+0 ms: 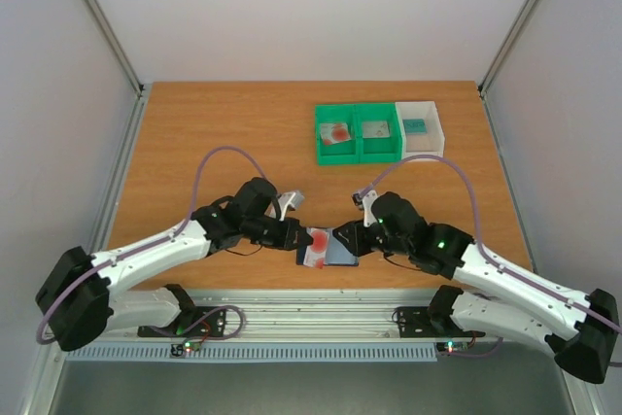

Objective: Take the credit cards out of the card holder

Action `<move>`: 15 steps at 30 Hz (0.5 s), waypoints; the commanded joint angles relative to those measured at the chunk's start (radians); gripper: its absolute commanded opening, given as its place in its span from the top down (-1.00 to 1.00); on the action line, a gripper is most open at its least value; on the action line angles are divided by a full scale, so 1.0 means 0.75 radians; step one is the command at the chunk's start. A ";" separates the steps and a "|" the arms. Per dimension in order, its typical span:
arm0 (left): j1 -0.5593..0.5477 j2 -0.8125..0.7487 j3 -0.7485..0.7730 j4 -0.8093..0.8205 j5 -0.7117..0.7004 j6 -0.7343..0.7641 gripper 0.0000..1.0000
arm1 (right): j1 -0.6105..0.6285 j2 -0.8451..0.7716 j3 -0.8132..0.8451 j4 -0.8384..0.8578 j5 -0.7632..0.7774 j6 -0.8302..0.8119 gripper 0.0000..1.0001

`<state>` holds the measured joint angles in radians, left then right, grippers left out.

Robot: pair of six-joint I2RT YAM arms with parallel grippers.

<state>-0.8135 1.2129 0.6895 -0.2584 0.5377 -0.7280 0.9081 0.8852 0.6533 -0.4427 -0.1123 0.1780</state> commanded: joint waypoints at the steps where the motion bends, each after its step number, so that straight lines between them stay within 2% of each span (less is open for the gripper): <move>1: 0.001 -0.108 0.073 -0.121 0.145 0.150 0.99 | 0.004 -0.055 0.153 -0.279 -0.172 -0.193 0.52; 5: -0.002 -0.157 0.089 -0.167 0.253 0.187 0.99 | 0.002 -0.080 0.275 -0.431 -0.309 -0.262 0.36; 9: -0.014 -0.236 0.091 -0.123 0.374 0.176 0.99 | -0.004 -0.089 0.374 -0.536 -0.390 -0.300 0.24; 15: -0.016 -0.296 0.111 -0.118 0.450 0.197 0.99 | -0.038 -0.068 0.438 -0.571 -0.530 -0.306 0.13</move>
<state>-0.8215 1.0191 0.7399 -0.3592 0.7956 -0.6121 0.8951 0.8272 0.9493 -0.8139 -0.4015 -0.0219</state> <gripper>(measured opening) 0.009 0.417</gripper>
